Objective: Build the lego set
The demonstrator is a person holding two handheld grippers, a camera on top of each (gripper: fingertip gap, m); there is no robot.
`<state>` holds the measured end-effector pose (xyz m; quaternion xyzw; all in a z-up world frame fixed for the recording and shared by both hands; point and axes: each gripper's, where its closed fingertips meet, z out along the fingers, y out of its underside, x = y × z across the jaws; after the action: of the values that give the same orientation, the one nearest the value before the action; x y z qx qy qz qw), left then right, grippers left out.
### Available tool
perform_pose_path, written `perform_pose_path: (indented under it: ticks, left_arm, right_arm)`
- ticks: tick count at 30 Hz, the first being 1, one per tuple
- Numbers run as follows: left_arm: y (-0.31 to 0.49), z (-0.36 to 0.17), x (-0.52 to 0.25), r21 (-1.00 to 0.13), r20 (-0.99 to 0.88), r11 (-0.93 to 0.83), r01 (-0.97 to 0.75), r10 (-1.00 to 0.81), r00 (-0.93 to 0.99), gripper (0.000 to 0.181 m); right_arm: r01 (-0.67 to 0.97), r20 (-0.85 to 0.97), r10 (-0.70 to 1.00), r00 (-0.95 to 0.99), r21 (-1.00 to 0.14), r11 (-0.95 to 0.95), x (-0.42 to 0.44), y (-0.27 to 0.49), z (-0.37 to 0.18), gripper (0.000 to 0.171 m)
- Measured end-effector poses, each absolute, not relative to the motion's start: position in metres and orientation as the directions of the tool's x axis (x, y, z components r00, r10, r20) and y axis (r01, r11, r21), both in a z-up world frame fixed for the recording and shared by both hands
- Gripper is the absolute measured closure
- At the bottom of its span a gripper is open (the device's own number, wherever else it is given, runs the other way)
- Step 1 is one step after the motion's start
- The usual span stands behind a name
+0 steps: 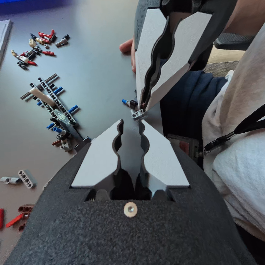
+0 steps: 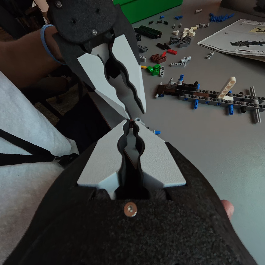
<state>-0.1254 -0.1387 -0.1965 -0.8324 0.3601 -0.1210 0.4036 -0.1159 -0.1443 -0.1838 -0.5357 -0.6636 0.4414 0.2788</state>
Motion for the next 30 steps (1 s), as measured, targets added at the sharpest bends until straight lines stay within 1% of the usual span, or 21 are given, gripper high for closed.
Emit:
perform_pose_path:
  ticks: [1,2,5,7,9,12,16,20,24,30]
  left_arm:
    - [-0.140,-0.196,-0.127,-0.762,-0.090,-0.424,-0.489,-0.680,0.728,0.157]
    - [-0.142,-0.194,-0.128,-0.768,-0.082,-0.437,-0.468,-0.658,0.749,0.156]
    - [-0.150,-0.189,-0.127,-0.785,-0.007,-0.493,-0.374,-0.597,0.803,0.159]
    - [-0.155,-0.189,-0.134,-0.780,-0.009,-0.525,-0.341,-0.535,0.845,0.161]
    - [-0.162,-0.186,-0.137,-0.785,-0.015,-0.528,-0.322,-0.504,0.863,0.162]
    - [-0.172,-0.186,-0.138,-0.787,-0.016,-0.538,-0.302,-0.472,0.882,0.163]
    - [-0.180,-0.192,-0.134,-0.774,-0.062,-0.536,-0.337,-0.466,0.883,0.165]
    - [-0.176,-0.194,-0.129,-0.784,-0.105,-0.506,-0.359,-0.462,0.881,0.166]
    - [-0.172,-0.191,-0.122,-0.804,-0.097,-0.488,-0.340,-0.456,0.885,0.165]
    - [-0.170,-0.189,-0.116,-0.807,-0.151,-0.448,-0.384,-0.472,0.868,0.166]
  right_arm:
    - [0.460,-0.088,0.960,-0.265,-0.887,0.045,-0.116,-0.144,-0.183,0.171]
    - [0.454,-0.060,0.964,-0.258,-0.888,0.067,-0.116,-0.144,-0.183,0.171]
    - [0.447,0.025,0.968,-0.252,-0.884,0.139,-0.118,-0.148,-0.186,0.171]
    - [0.448,0.037,0.965,-0.261,-0.881,0.155,-0.122,-0.156,-0.188,0.170]
    - [0.453,0.062,0.966,-0.251,-0.874,0.174,-0.130,-0.162,-0.192,0.170]
    - [0.437,0.165,0.956,-0.242,-0.861,0.260,-0.136,-0.161,-0.192,0.170]
    - [0.419,0.203,0.941,-0.270,-0.855,0.305,-0.135,-0.163,-0.192,0.170]
    - [0.416,0.158,0.946,-0.282,-0.869,0.269,-0.131,-0.167,-0.187,0.168]
    - [0.383,0.098,0.954,-0.283,-0.900,0.206,-0.126,-0.170,-0.176,0.167]
    - [0.351,0.075,0.962,-0.261,-0.921,0.167,-0.115,-0.160,-0.167,0.165]
